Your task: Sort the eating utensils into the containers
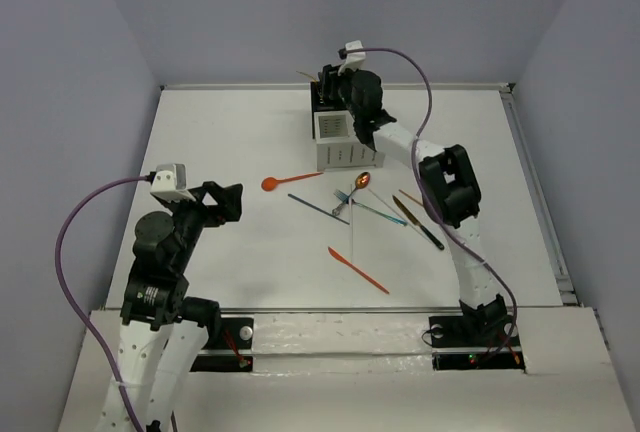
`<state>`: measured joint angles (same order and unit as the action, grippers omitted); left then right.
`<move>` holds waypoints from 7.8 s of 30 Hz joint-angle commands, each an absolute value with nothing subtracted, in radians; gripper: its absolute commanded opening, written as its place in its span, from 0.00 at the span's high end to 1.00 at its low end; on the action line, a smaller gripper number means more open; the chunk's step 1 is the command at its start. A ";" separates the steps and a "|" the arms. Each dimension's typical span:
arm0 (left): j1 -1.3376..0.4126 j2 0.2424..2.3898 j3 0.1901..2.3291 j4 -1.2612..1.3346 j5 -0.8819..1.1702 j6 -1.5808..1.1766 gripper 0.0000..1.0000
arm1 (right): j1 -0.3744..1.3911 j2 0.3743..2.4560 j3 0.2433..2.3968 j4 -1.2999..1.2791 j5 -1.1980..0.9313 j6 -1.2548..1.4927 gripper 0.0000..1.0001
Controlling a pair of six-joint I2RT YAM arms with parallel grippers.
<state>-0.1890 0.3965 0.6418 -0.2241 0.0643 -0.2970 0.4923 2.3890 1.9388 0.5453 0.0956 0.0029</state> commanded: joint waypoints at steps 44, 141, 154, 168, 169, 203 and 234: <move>-0.256 0.298 0.661 -0.164 0.094 -0.293 0.01 | 0.572 1.664 1.003 0.048 0.110 0.500 0.61; -0.388 0.219 0.675 -0.189 -0.011 -0.285 0.01 | 0.703 1.590 1.393 -0.644 0.342 0.242 0.93; -0.370 0.261 0.673 -0.192 -0.012 -0.287 0.01 | 0.657 1.687 1.506 0.352 0.367 0.031 0.93; -0.310 0.314 0.676 -0.195 -0.021 -0.279 0.01 | 0.529 2.319 2.170 0.649 0.334 -0.045 0.93; -0.310 0.319 0.676 -0.195 -0.021 -0.276 0.01 | 0.516 2.347 2.206 0.640 0.325 -0.037 0.93; -0.267 0.293 0.672 -0.183 -0.006 -0.265 0.01 | 0.506 2.128 1.964 0.379 0.120 0.049 0.40; -0.267 0.305 0.658 -0.176 0.035 -0.288 0.01 | 0.552 1.594 0.985 -0.179 0.063 0.313 0.60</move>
<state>-0.2729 0.2825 0.6418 -0.2279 0.0360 -0.2867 0.5140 1.5246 0.9417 -0.1089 0.0772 0.3134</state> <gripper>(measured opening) 0.989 0.384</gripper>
